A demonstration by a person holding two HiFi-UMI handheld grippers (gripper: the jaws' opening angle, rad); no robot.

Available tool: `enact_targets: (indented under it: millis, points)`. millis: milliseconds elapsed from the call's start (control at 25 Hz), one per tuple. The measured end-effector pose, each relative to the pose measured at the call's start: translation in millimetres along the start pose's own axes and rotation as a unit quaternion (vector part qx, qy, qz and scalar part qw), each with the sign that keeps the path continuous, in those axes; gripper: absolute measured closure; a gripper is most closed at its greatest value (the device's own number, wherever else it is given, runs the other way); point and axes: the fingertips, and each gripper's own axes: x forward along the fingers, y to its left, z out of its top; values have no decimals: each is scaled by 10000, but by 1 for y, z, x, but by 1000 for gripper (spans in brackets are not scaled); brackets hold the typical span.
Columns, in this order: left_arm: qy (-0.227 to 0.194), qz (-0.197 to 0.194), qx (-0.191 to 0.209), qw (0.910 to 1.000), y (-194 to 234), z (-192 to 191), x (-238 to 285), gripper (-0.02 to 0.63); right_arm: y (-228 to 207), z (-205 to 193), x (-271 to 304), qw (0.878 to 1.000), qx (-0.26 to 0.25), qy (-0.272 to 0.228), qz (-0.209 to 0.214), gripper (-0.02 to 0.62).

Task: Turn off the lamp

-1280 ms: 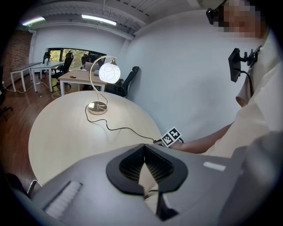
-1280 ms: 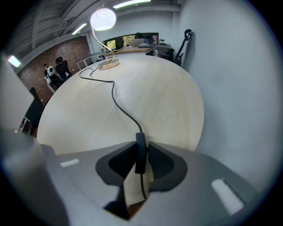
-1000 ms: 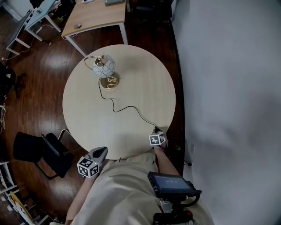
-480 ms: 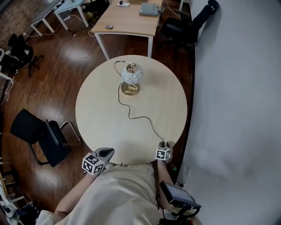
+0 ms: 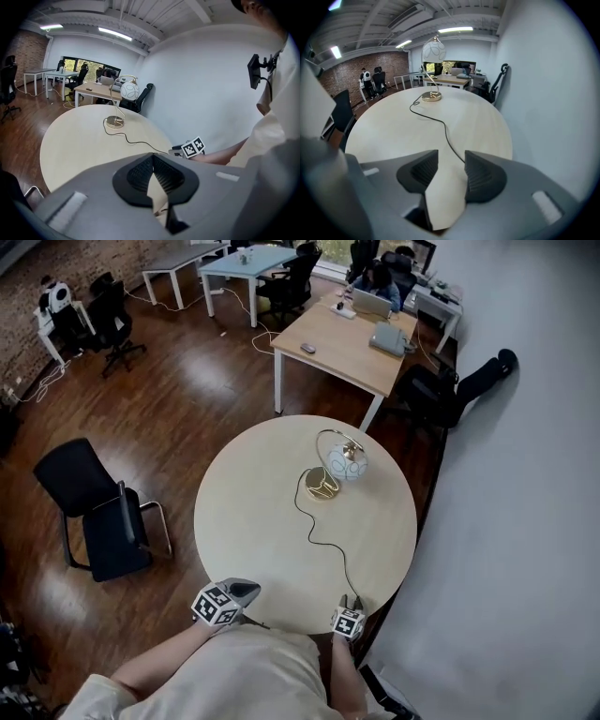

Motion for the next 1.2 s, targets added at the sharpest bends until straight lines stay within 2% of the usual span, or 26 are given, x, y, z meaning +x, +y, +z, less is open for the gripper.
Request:
enact_targets:
  millis: [320,520,720,880,1000,1200]
  points:
    - [-555,-99,-117,9983,27,-15,-17,614,52,53,-20,9978,-254,-590,155,445]
    - [-647,-274,-216,9973,37,-35,-44,614,64,60,-55,9970,-146,-764,-60,473]
    - [-708,-678,-274,9948,35,-65,-56,614,75,57,-103,9944,218,-1013,-222,494]
    - [-615,-922,-144,9937,43,-82,-63,614,91,54,-146,9899,549,-1283,-263,509]
    - [-620,-960,-36,9934,48,-79,-70,614,95,51,-177,9866,646,-1477,-256,514]
    - [-725,-813,226,9938,46,-73,-85,614,94,28,-205,9793,930,-1788,-203,523]
